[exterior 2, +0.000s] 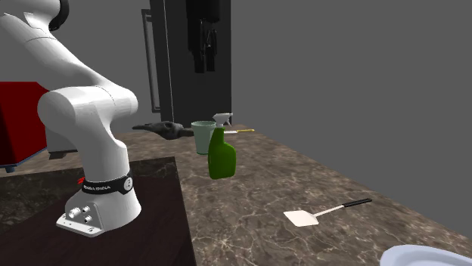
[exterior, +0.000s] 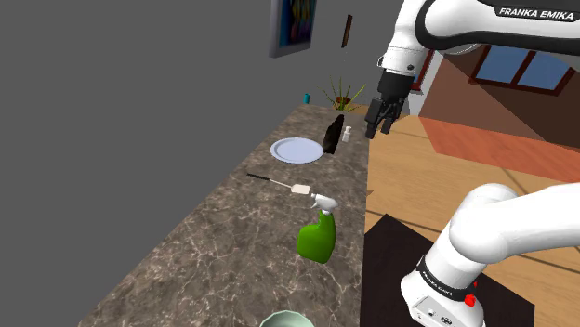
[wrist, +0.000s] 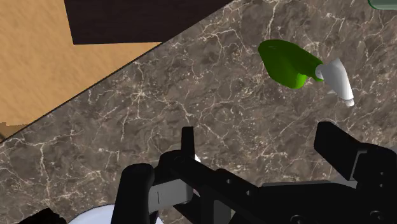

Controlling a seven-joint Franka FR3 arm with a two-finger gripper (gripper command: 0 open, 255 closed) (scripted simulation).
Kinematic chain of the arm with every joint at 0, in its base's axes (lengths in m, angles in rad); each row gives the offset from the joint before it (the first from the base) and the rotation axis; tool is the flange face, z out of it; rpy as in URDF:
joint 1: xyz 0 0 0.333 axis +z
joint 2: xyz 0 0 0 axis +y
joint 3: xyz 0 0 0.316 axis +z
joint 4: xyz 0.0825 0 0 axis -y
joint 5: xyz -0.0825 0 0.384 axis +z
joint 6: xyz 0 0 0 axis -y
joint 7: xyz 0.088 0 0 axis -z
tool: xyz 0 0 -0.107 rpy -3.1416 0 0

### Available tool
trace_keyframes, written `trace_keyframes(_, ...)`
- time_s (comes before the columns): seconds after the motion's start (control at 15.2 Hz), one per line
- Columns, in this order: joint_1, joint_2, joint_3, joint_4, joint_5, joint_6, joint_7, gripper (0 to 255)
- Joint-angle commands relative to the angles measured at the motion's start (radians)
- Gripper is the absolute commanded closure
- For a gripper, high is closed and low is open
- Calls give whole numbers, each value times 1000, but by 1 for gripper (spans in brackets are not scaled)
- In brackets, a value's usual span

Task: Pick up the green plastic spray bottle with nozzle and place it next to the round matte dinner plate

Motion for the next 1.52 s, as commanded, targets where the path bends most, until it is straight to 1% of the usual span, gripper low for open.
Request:
trace_keyframes(0.0,0,0,0,0,0,0,0,0)
trace_keyframes(0.53,110,-46,145,-181,96,190,30,0)
trace_keyframes(1.06,236,-11,313,-306,202,408,65,0)
trace_keyframes(1.45,243,23,336,-367,223,502,62,0)
